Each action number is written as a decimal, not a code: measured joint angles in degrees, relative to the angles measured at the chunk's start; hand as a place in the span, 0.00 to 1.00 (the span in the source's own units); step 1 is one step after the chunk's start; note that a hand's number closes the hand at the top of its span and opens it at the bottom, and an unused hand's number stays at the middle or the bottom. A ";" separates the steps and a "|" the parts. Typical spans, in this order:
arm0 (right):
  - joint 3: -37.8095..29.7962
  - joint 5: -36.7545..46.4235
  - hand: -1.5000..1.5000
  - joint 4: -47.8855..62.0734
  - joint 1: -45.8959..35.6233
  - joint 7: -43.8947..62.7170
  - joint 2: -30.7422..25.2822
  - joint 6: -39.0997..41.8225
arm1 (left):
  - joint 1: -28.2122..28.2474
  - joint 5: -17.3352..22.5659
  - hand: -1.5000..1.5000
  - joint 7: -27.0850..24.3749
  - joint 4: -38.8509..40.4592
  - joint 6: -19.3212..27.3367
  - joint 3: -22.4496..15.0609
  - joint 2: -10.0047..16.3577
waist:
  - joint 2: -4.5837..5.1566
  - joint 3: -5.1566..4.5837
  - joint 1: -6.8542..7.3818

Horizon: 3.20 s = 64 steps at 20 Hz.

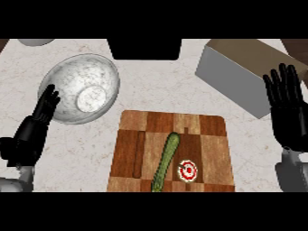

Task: Pick the cupcake from the cutting board and place it in the cardboard box

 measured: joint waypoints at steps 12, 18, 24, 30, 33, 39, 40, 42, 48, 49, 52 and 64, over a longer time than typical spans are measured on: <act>5.71 25.22 0.00 -20.48 19.82 1.67 1.49 -24.69 | 3.53 11.33 0.50 7.25 -0.81 -4.64 7.55 0.83 | -1.01 0.78 -2.20; 17.53 43.17 0.00 -34.05 32.94 2.32 1.29 -29.38 | 3.71 13.88 0.50 9.86 -2.65 -6.21 8.85 1.57 | -0.68 0.83 -1.37; 21.04 59.71 0.00 -37.08 42.88 15.15 -5.99 -23.83 | 3.54 14.88 0.50 11.02 -4.09 -7.14 9.23 2.12 | 0.02 0.52 -0.49; 24.51 73.51 0.00 -42.50 46.91 32.66 -9.21 -12.18 | 2.95 15.11 0.50 12.34 -5.26 -7.57 8.83 2.34 | 0.53 0.48 1.05; 28.00 77.69 0.00 -44.39 45.30 42.06 -8.12 -4.83 | 1.94 15.23 0.50 13.10 -5.46 -7.74 8.74 2.45 | 0.78 0.52 1.99; 36.76 82.57 0.00 -44.62 35.66 61.60 0.04 9.78 | 1.22 14.37 0.50 13.21 -5.03 -7.50 7.56 1.09 | 0.73 0.72 2.62; 38.08 83.13 0.00 -44.54 33.56 64.62 1.91 12.45 | 1.27 14.37 0.50 13.21 -5.02 -7.60 7.59 0.99 | 0.66 0.76 2.57; 40.35 84.32 0.00 -43.76 29.82 69.04 5.61 15.91 | 1.50 14.33 0.50 13.71 -5.36 -7.58 7.94 1.10 | 0.49 0.84 2.33; 41.08 81.91 0.00 -40.22 21.22 74.22 10.25 19.96 | 2.05 14.50 0.50 13.27 -4.24 -8.75 9.71 1.17 | 0.28 0.98 1.62; 41.29 81.89 0.00 -39.82 20.97 74.49 10.56 20.26 | 2.10 14.41 0.50 13.13 -3.98 -8.93 10.00 1.17 | 0.22 1.00 1.43; 42.29 81.29 0.00 -37.11 18.85 75.90 11.11 20.24 | 1.56 14.47 0.50 13.60 -3.40 -9.21 10.59 0.97 | 0.16 1.03 1.14; 43.57 79.66 0.00 -30.66 11.04 77.11 11.58 18.88 | 2.39 12.21 0.50 14.28 -4.58 -9.76 11.33 -1.37 | -0.03 1.10 0.74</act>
